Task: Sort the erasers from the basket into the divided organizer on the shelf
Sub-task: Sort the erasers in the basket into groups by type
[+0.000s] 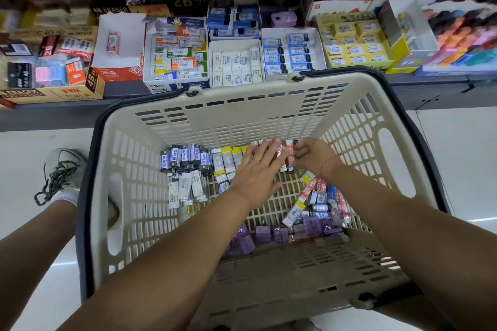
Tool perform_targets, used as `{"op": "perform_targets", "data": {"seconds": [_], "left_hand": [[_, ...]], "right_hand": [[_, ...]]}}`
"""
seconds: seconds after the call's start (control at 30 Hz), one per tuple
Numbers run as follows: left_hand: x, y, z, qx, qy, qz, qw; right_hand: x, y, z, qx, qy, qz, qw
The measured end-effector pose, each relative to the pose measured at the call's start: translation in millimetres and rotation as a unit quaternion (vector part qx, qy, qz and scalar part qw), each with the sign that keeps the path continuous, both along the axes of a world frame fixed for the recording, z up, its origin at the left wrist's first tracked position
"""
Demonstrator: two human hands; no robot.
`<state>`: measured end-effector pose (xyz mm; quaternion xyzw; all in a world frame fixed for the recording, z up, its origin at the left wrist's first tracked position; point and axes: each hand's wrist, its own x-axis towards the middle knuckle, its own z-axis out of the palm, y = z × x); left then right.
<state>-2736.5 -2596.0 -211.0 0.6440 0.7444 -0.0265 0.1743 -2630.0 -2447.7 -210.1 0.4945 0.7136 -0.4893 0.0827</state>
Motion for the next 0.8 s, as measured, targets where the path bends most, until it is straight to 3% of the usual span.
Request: {"op": "perform_targets", "data": {"seconds": [0.17, 0.27, 0.47, 0.6, 0.8], "left_hand": [[-3, 2, -4, -0.013, -0.002, -0.004, 1.000], [-4, 1, -7, -0.014, -0.006, -0.003, 1.000], [-6, -2, -12, -0.012, -0.008, -0.001, 1.000], [-9, -1, -13, -0.016, -0.014, -0.001, 1.000], [-11, 0, -12, -0.022, -0.022, -0.001, 1.000]], "right_hand": [[1, -15, -5, 0.107, -0.049, 0.152, 0.981], [1, -19, -1, 0.160, -0.067, 0.171, 0.970], [-3, -20, -2, 0.165, -0.077, 0.135, 0.974], [1, -19, -4, 0.163, -0.083, 0.176, 0.967], [2, -26, -6, 0.230, -0.177, 0.288, 0.913]]}}
